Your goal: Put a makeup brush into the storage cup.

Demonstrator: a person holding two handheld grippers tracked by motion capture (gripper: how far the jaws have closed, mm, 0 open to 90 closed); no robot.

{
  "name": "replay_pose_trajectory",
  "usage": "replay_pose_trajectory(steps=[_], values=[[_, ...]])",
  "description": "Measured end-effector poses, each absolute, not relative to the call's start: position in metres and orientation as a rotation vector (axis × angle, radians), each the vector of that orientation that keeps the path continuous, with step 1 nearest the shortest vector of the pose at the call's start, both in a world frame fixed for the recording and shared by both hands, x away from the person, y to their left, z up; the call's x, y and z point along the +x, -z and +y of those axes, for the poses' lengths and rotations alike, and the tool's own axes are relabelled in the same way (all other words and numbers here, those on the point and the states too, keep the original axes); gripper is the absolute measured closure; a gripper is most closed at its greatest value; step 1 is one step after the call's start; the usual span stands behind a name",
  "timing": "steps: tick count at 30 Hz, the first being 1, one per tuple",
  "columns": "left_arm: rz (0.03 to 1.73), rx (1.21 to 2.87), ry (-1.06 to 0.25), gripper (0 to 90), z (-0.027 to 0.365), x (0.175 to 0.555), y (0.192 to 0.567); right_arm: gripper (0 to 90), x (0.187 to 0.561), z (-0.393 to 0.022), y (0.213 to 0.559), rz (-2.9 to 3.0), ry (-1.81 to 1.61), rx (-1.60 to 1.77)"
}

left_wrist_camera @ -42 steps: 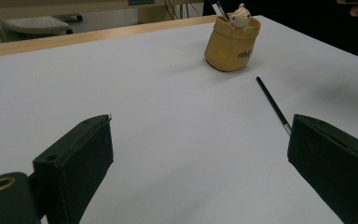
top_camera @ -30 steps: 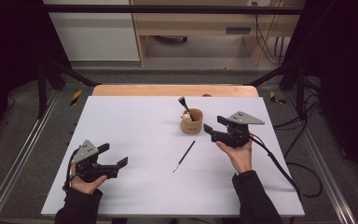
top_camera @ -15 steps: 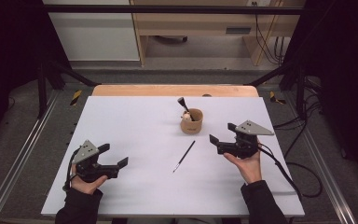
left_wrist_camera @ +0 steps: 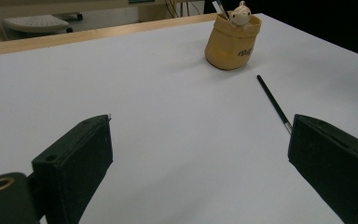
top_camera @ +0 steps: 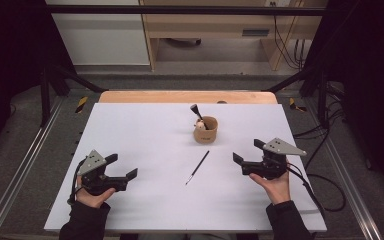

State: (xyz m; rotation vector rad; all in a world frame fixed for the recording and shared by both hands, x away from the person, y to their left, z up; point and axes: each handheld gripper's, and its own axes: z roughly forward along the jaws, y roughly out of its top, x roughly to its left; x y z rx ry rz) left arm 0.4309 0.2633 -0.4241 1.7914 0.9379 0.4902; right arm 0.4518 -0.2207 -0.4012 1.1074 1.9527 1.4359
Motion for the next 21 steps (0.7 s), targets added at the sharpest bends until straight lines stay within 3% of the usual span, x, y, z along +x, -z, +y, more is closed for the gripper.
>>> replay_pose_trajectory(steps=[21], values=[[0.937, 1.788, -0.493, 5.8, 0.264, 0.43, 0.424, 5.9, 0.426, -0.241, 0.415, 1.95, -1.432, 1.118]])
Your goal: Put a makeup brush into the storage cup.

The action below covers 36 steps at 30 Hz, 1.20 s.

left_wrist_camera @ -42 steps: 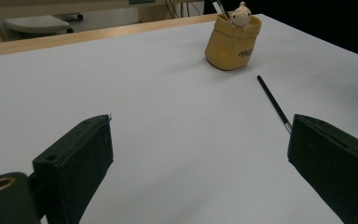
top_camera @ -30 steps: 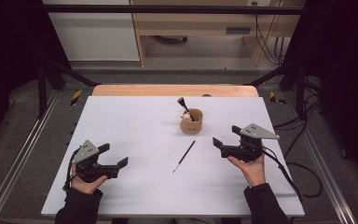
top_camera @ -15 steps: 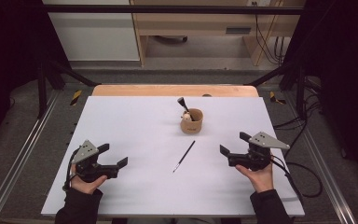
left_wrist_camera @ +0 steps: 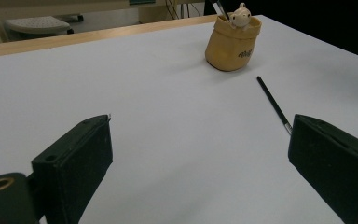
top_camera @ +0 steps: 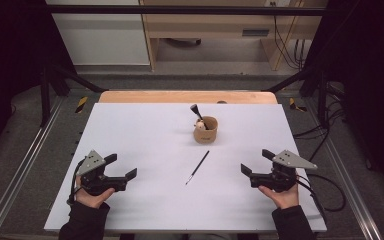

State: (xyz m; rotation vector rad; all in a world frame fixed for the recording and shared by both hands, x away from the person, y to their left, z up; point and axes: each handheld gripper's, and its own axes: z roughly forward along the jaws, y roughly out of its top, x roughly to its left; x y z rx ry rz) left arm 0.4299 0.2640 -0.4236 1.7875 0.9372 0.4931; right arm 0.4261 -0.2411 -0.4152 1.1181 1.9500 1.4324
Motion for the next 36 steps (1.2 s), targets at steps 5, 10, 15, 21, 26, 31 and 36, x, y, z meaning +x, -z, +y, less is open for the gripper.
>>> replay_pose_trajectory(steps=[5, 10, 15, 21, 26, 31, 36], values=[[0.935, 1.793, -0.495, 5.7, 0.263, 0.43, 0.424, 5.9, 0.423, -0.244, 0.416, 1.945, -1.424, 1.122], [0.936, 1.795, -0.494, 5.7, 0.263, 0.431, 0.424, 5.9, 0.423, -0.245, 0.416, 1.941, -1.42, 1.122], [0.933, 1.795, -0.488, 5.7, 0.263, 0.431, 0.424, 5.9, 0.422, -0.246, 0.416, 1.937, -1.42, 1.126], [0.923, 1.793, -0.483, 5.8, 0.259, 0.431, 0.423, 5.9, 0.422, -0.247, 0.416, 1.935, -1.413, 1.122], [0.915, 1.796, -0.485, 5.8, 0.256, 0.432, 0.42, 5.8, 0.422, -0.249, 0.416, 1.934, -1.413, 1.131], [0.896, 1.803, -0.486, 5.8, 0.249, 0.434, 0.415, 5.9, 0.422, -0.249, 0.415, 1.926, -1.419, 1.134], [0.885, 1.817, -0.486, 5.8, 0.242, 0.435, 0.411, 5.9, 0.422, -0.25, 0.415, 1.925, -1.417, 1.129]])
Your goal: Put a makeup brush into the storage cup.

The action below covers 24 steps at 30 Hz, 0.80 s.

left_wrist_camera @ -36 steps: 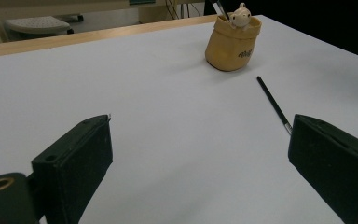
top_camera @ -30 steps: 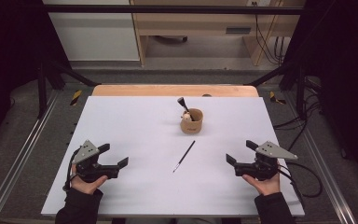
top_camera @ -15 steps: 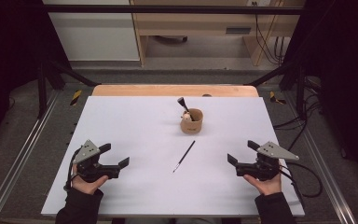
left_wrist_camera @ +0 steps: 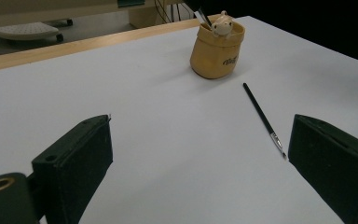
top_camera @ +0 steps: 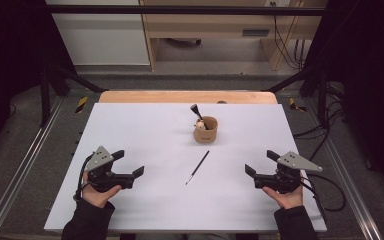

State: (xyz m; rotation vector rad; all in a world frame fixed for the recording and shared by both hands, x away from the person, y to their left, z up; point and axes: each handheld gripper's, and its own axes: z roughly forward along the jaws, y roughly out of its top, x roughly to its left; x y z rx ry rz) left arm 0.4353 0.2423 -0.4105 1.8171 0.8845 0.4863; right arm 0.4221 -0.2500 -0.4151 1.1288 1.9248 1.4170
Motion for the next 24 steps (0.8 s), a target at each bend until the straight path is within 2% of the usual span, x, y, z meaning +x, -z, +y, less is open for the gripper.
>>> replay_pose_trajectory(steps=[24], values=[[0.837, 1.889, -0.447, 5.9, 0.2, 0.447, 0.398, 7.0, 0.42, -0.249, 0.411, 1.922, -1.418, 1.128]])
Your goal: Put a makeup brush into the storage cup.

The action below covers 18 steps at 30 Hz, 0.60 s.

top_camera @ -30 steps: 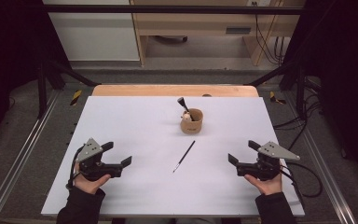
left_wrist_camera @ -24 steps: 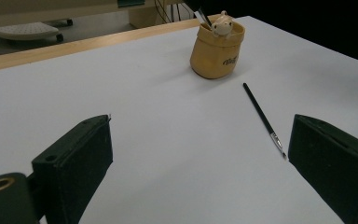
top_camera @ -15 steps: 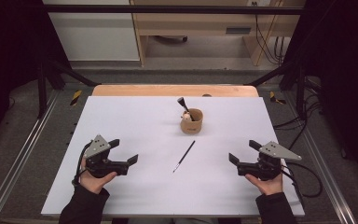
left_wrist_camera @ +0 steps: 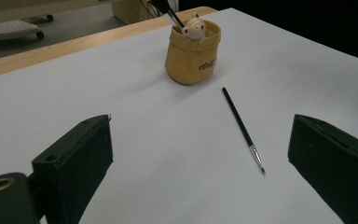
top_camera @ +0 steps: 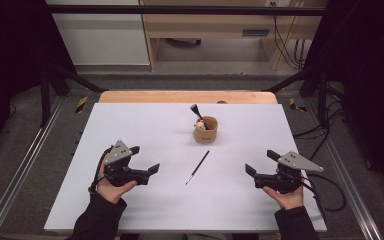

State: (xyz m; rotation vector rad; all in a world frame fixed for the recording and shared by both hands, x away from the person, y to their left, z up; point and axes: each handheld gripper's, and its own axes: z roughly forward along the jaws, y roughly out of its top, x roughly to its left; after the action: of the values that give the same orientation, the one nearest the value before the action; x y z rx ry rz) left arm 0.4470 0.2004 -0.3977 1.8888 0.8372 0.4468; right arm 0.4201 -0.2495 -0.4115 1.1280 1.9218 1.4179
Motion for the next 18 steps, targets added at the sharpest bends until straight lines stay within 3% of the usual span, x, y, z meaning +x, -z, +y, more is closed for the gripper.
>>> replay_pose_trajectory(steps=[18], values=[[0.808, 1.941, -0.418, 6.0, 0.172, 0.455, 0.394, 7.2, 0.42, -0.248, 0.412, 1.932, -1.414, 1.13]])
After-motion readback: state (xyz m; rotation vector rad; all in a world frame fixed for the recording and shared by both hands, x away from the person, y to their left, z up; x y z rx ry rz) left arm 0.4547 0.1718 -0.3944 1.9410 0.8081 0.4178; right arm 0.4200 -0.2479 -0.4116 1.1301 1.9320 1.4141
